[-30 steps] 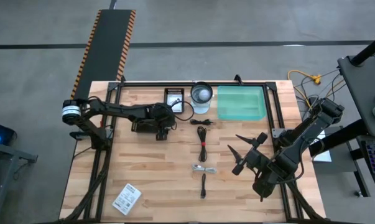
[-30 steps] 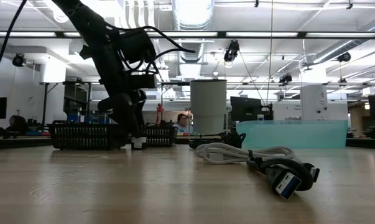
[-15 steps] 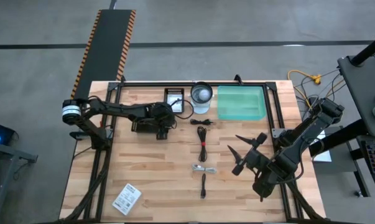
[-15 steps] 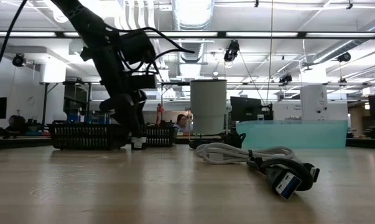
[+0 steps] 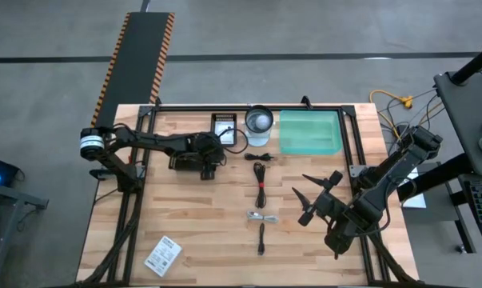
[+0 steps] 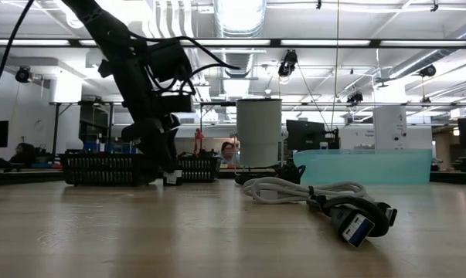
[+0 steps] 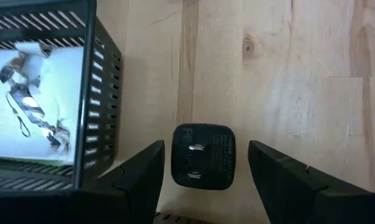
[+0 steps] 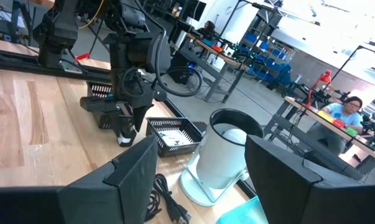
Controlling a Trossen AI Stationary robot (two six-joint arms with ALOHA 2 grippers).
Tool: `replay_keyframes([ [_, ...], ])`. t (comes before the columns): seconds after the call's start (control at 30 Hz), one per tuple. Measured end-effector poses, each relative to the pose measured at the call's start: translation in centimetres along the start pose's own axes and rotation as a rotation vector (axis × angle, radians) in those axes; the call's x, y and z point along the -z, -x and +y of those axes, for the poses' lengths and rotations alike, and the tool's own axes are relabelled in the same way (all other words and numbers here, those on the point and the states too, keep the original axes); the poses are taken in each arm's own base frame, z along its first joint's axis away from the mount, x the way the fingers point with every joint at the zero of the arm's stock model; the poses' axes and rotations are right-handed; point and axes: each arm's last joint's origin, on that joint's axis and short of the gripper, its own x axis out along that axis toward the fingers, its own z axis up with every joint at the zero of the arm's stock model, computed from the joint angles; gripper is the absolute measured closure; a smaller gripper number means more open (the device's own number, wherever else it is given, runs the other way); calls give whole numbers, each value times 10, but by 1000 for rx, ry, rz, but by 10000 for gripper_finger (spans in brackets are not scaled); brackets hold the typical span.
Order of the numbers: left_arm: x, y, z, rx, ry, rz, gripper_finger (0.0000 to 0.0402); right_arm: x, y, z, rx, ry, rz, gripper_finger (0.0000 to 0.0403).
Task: Pick and place items into bin
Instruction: Put the white adapter into the bottom black bin
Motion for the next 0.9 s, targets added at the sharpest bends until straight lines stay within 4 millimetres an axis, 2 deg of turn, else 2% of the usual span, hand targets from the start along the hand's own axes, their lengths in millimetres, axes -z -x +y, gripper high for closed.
replay_keyframes([
  [0.8,0,-1,0,-3,2,-22,188,0,0,0,0,0,0,174],
  [0.9,1,-2,0,-2,-8,-20,198,0,0,0,0,0,0,174],
])
